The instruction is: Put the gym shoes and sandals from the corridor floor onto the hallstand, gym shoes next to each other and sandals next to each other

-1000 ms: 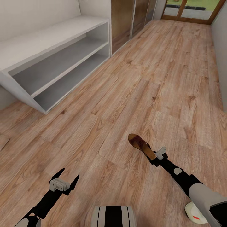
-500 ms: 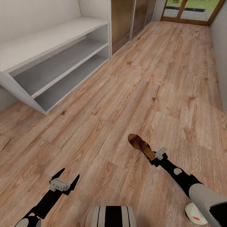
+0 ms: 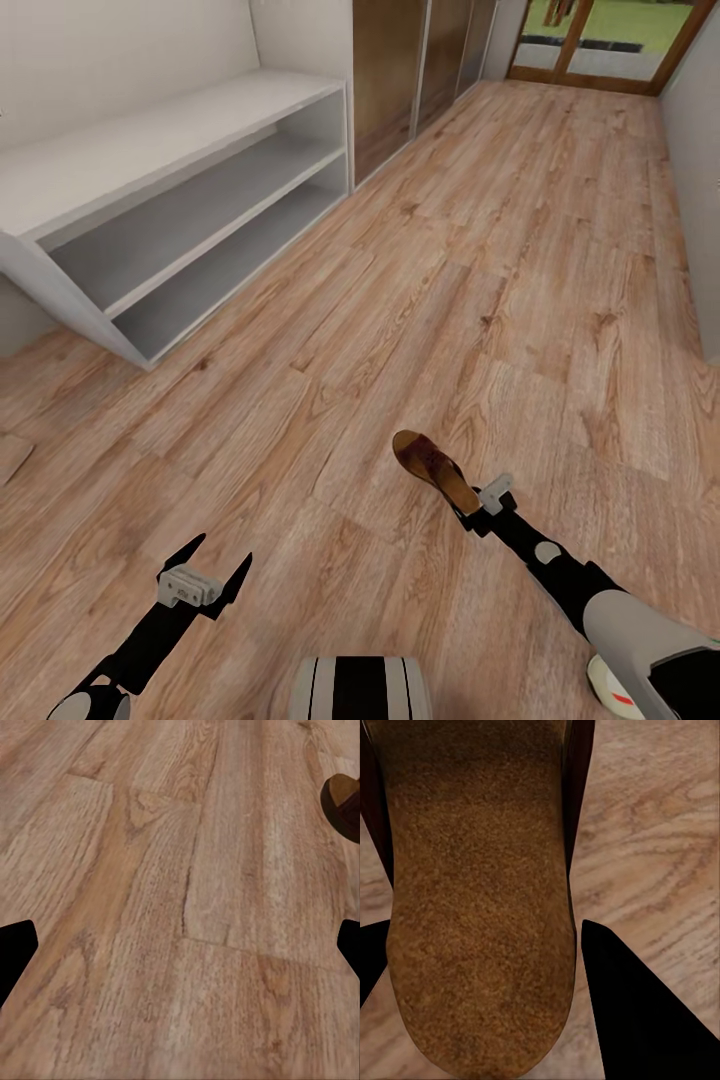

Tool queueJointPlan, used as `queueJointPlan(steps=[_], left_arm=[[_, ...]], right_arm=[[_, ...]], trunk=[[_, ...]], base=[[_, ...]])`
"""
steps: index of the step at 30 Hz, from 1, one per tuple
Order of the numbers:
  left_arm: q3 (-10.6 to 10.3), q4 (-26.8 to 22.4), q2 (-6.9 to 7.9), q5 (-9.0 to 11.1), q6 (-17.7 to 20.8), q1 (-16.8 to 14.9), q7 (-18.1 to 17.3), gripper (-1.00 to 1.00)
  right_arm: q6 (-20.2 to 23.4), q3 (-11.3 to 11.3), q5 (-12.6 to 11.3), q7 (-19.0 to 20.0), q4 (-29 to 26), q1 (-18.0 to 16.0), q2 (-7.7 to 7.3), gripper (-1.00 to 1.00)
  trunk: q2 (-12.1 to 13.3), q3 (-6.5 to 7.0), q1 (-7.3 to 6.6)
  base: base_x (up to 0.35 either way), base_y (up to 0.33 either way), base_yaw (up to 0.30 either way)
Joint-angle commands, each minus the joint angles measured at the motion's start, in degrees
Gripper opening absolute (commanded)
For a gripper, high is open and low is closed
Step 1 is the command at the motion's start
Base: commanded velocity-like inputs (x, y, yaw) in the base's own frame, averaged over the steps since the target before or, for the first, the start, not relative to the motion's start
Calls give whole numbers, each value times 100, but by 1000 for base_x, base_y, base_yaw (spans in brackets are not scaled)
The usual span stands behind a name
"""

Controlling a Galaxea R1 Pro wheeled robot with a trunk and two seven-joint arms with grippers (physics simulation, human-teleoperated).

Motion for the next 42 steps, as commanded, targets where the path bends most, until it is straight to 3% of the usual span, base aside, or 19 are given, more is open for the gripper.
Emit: queueJointPlan(steps=[1,42], left_arm=[[0,0,0,0,0,0,0,100],[7,0,8,3,31,0,10,100]], right_arm=[[2,-1,-17,13,0,0,0,-100],[-11,-1,-21,-62,-1,18,24,-100]], trunk=[[0,9,0],[0,371,0]], base=[[0,0,0],[0,0,0]])
